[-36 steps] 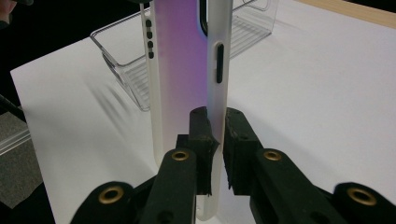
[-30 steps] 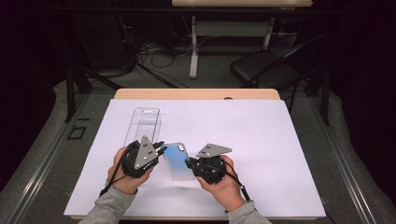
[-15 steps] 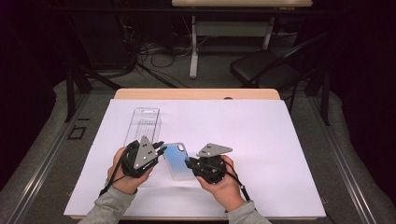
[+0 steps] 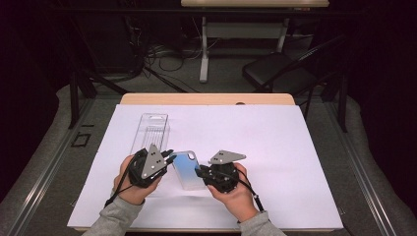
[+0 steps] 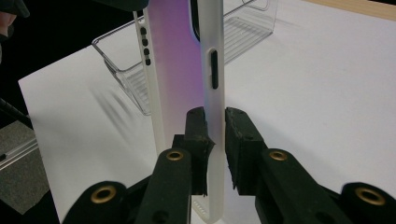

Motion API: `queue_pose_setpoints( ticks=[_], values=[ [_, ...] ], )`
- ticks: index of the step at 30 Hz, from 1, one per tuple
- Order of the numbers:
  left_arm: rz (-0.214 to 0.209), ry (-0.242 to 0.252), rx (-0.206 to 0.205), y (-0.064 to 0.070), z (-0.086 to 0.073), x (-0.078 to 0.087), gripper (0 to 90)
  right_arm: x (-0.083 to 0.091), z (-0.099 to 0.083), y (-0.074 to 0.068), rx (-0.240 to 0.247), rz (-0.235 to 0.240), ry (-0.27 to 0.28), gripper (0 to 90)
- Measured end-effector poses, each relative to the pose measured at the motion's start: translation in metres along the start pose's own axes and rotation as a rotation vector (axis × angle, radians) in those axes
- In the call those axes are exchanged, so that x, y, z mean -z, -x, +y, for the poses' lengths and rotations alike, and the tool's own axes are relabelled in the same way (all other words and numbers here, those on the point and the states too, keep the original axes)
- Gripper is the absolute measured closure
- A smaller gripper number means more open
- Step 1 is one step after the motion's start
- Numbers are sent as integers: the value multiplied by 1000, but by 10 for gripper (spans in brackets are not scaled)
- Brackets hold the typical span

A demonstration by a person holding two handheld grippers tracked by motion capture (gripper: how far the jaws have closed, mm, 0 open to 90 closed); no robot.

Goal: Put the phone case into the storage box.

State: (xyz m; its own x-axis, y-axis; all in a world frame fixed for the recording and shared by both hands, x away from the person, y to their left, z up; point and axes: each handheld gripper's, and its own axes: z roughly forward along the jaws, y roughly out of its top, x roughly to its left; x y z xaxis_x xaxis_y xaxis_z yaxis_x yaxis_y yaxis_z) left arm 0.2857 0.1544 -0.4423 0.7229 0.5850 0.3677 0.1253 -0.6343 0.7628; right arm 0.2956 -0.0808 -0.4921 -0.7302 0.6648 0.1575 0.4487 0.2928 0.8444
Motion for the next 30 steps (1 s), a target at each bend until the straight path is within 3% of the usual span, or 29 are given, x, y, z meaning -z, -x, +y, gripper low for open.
queue_pose_setpoints(
  ticks=[17, 30],
  values=[
    [-7, -7, -16, 1, 1, 0, 799, 1, 0, 2, -1, -6, 2, 752],
    [-7, -11, -13, 0, 0, -1, 799, 1, 1, 3, -6, -1, 11, 670]
  ],
)
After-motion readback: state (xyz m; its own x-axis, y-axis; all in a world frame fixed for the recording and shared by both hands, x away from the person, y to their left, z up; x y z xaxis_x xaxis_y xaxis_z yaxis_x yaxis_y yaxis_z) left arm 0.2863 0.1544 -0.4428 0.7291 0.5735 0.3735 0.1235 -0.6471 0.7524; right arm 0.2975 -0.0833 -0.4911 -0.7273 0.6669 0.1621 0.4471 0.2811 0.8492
